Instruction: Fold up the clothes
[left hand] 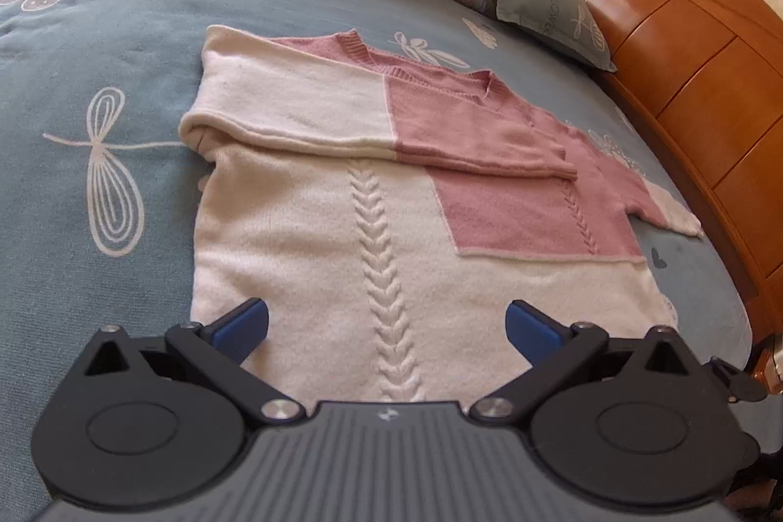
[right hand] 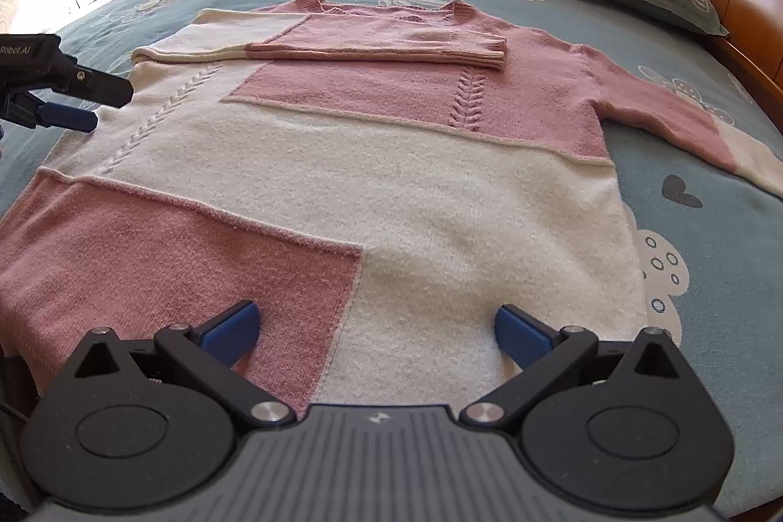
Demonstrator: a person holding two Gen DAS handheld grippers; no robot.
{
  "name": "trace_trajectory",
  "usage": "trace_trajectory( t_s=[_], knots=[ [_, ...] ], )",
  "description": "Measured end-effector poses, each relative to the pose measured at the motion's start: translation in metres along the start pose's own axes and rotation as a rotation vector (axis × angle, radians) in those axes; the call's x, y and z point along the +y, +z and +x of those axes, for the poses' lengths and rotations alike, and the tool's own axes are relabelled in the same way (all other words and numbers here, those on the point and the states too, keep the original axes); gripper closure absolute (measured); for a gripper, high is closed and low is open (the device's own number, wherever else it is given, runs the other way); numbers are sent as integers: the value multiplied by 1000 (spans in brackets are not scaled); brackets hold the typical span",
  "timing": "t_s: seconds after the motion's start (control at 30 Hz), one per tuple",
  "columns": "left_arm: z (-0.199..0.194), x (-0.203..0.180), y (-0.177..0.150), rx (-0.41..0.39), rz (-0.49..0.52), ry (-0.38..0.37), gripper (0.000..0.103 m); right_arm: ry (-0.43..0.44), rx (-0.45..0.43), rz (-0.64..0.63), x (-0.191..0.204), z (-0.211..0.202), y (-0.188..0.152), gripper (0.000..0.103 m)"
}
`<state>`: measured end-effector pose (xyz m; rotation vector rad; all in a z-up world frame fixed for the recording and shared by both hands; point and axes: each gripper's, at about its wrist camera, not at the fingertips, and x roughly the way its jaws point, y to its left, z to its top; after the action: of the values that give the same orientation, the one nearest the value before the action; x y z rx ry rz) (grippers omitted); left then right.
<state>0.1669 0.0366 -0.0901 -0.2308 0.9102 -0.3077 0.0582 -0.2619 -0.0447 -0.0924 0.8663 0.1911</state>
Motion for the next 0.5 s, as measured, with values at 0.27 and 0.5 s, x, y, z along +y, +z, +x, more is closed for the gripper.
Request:
trace_trajectory(
  t_s=[0.27,0.5],
  knots=[
    [-32,-3,-13,-37,-67,-46,1,1,-2,0,0,-1,0,0],
    [-13,-33,-24,64,-49,-75,1,1,-12,2,-1,-2,-2,0]
  ],
)
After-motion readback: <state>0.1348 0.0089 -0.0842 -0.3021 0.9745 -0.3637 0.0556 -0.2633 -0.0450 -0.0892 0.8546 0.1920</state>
